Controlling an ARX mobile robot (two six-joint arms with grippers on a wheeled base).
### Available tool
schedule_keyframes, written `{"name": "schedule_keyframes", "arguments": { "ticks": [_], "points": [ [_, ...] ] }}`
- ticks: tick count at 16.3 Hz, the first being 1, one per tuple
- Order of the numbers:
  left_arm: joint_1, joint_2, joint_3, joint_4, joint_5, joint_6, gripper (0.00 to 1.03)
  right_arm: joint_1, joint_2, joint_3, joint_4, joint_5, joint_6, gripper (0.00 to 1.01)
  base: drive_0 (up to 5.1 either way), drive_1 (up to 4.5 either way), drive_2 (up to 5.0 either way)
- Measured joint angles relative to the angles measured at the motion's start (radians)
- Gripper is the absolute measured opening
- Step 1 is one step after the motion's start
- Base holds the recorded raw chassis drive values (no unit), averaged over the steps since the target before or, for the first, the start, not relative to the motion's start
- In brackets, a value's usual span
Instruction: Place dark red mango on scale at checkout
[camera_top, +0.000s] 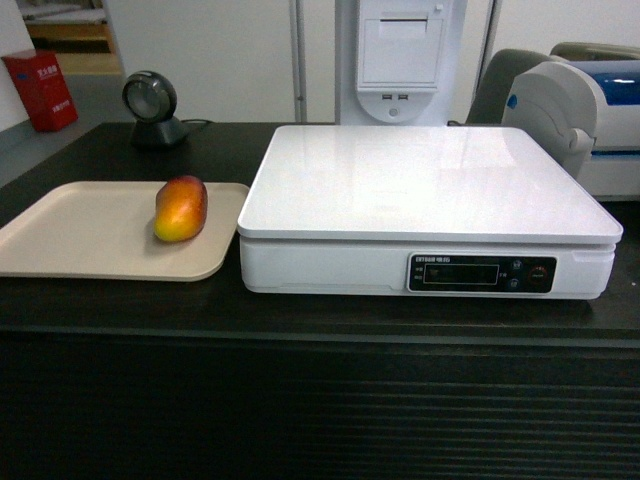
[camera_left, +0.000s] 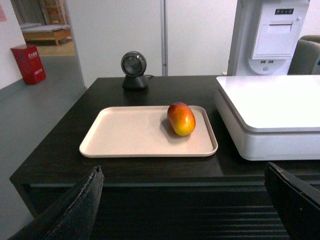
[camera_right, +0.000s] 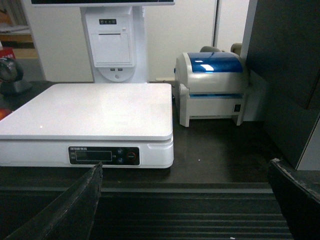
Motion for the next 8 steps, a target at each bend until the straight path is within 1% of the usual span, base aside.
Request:
{"name": "schedule_keyframes", "arguments": {
  "ticks": [8],
  "points": [
    [0.0, 0.0, 0.0, 0.005, 0.0, 0.0, 0.98, 0.0, 0.0, 0.0, 0.001, 0.0, 0.0, 0.98, 0.0, 0.0, 0.0]
  ]
}}
